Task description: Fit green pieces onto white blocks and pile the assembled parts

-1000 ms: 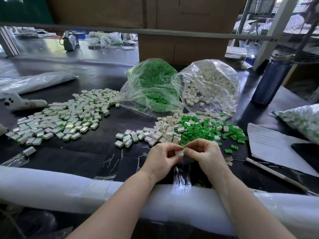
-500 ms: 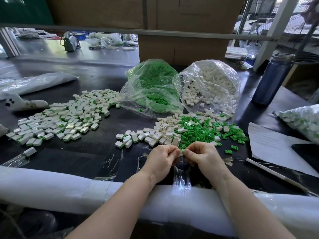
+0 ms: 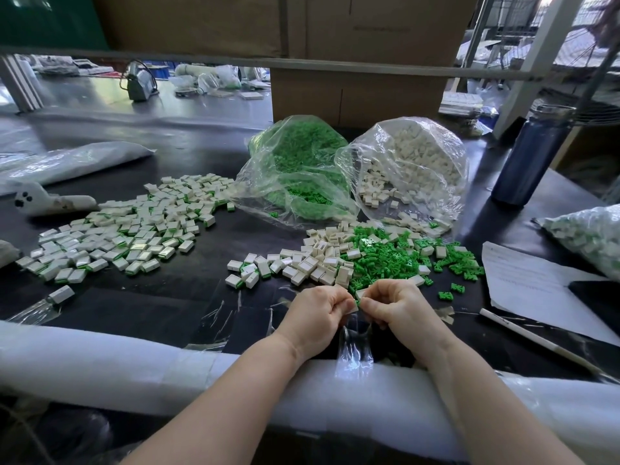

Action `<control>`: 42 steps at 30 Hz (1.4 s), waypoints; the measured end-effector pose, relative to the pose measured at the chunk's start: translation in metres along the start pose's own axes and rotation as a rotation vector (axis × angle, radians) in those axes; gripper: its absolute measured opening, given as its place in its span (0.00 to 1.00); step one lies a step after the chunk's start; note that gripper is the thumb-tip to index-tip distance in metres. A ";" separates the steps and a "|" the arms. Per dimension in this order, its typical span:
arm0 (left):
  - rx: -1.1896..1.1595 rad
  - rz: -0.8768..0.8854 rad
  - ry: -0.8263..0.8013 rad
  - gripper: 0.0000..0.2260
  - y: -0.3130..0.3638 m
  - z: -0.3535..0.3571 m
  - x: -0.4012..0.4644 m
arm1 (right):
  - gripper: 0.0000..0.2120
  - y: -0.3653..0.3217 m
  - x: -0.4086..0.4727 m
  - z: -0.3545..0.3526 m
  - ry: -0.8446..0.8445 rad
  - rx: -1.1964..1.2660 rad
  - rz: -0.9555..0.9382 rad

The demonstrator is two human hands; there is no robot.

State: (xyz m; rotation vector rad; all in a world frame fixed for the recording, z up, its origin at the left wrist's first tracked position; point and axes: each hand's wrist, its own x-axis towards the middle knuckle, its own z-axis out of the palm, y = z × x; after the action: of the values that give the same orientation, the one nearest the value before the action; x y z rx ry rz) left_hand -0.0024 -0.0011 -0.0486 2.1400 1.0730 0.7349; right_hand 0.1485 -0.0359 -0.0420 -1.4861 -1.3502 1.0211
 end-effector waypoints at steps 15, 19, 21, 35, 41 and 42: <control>0.091 0.054 -0.023 0.08 0.001 -0.001 -0.002 | 0.11 -0.003 -0.001 -0.002 -0.051 -0.100 -0.021; 0.061 0.038 -0.008 0.08 0.000 0.000 -0.002 | 0.09 -0.003 -0.001 -0.001 -0.030 -0.065 -0.029; -0.044 -0.011 0.031 0.08 0.000 0.000 -0.001 | 0.08 -0.002 -0.001 0.002 0.014 0.008 -0.031; -0.376 -0.131 0.099 0.03 -0.002 0.000 0.003 | 0.08 -0.001 0.000 0.008 0.118 0.132 -0.081; -0.444 -0.158 0.076 0.06 -0.002 -0.001 0.003 | 0.10 0.002 0.001 0.008 0.090 0.076 -0.099; -0.454 -0.162 0.075 0.06 -0.001 -0.001 0.003 | 0.11 0.002 0.001 0.008 0.083 0.072 -0.103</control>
State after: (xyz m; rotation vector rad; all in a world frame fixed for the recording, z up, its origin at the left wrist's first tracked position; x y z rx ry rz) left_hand -0.0019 0.0023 -0.0486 1.6348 0.9913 0.8901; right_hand 0.1418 -0.0346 -0.0466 -1.3767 -1.3039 0.9237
